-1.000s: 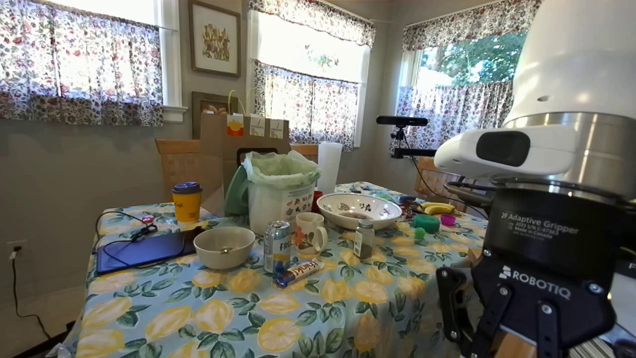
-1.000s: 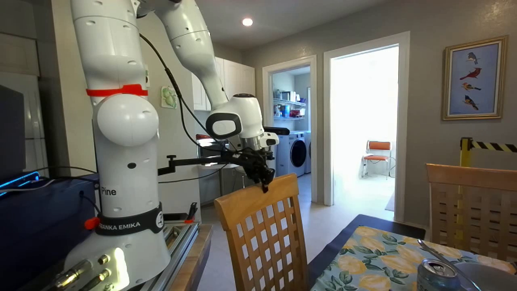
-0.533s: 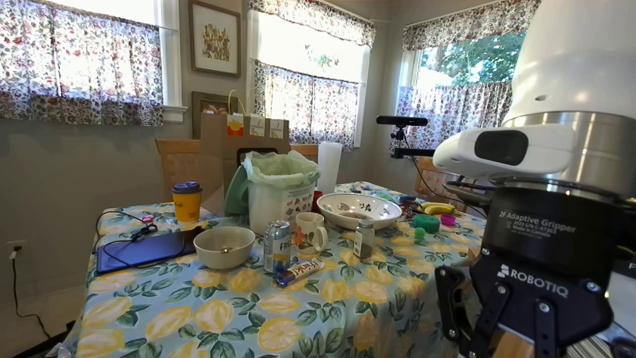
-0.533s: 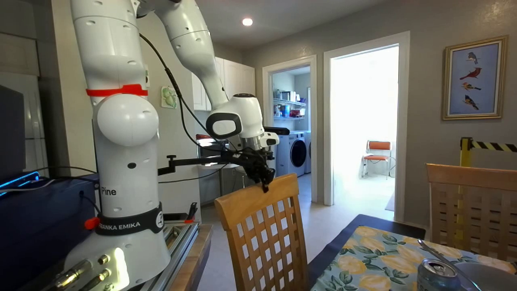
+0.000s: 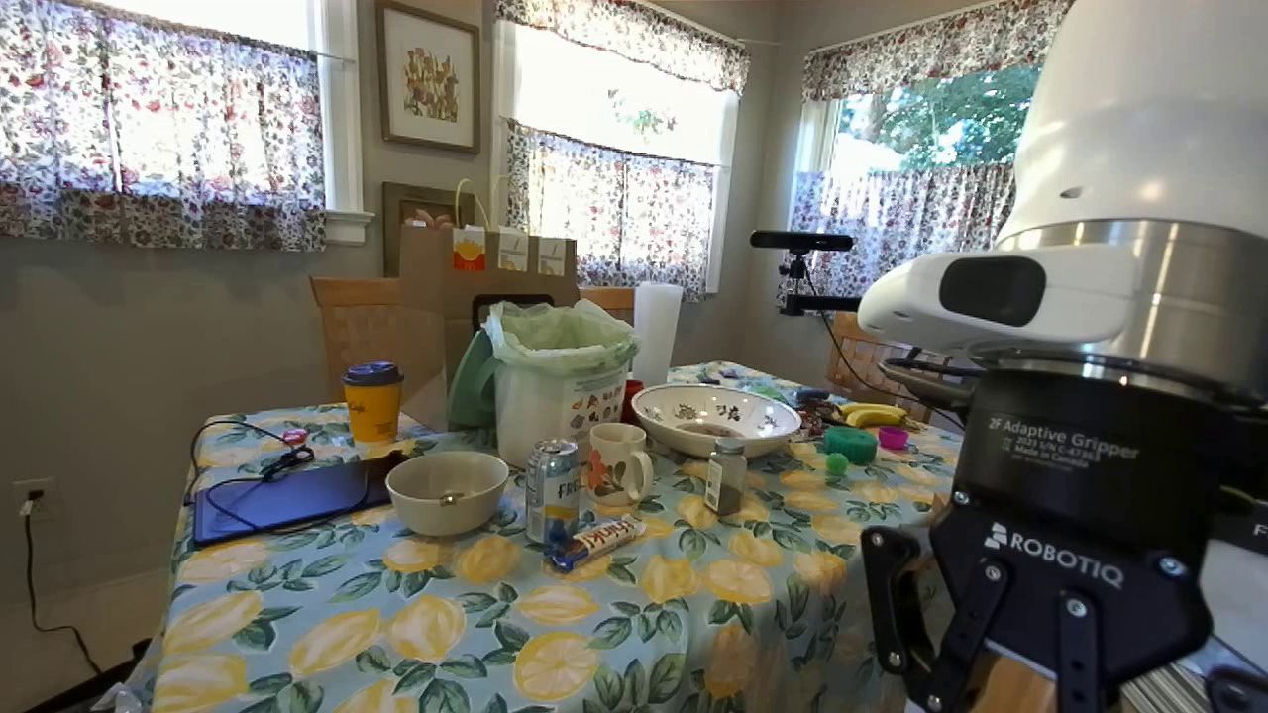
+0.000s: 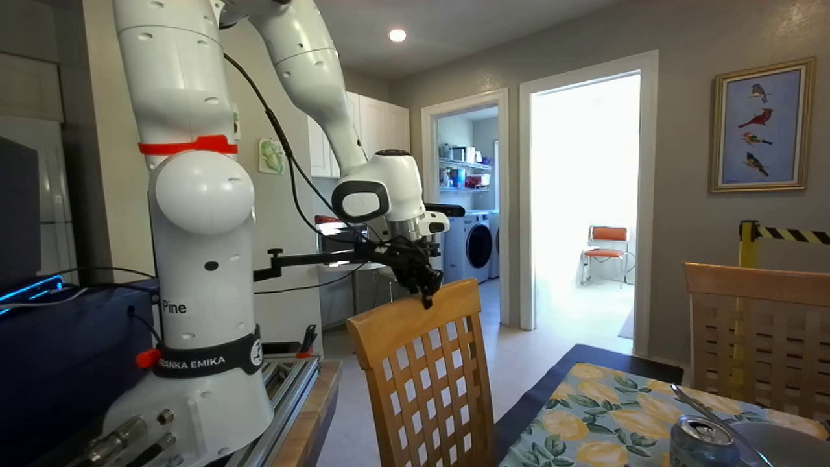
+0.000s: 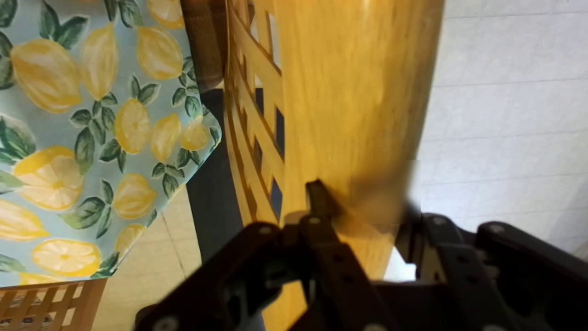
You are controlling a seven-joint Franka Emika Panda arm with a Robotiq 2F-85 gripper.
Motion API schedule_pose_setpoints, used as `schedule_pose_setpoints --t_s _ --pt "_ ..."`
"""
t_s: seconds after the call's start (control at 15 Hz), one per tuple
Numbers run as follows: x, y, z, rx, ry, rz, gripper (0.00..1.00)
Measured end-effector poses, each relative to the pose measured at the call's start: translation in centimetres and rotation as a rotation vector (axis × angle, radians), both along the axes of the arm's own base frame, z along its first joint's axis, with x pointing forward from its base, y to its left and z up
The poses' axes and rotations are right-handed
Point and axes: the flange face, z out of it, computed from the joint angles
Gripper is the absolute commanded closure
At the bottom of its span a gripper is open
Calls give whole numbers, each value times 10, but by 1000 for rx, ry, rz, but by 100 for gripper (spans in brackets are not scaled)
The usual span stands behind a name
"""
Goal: Pull out the chair
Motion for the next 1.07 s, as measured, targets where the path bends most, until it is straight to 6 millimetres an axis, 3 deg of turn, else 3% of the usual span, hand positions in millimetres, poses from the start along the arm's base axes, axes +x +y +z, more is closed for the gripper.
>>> schedule_pose_setpoints --t_s 0.07,0.93,1.07 --pt "0 0 0 0 0 0 43" --pt "4 0 0 1 19 1 38" --pt "5 0 0 7 42 -7 28"
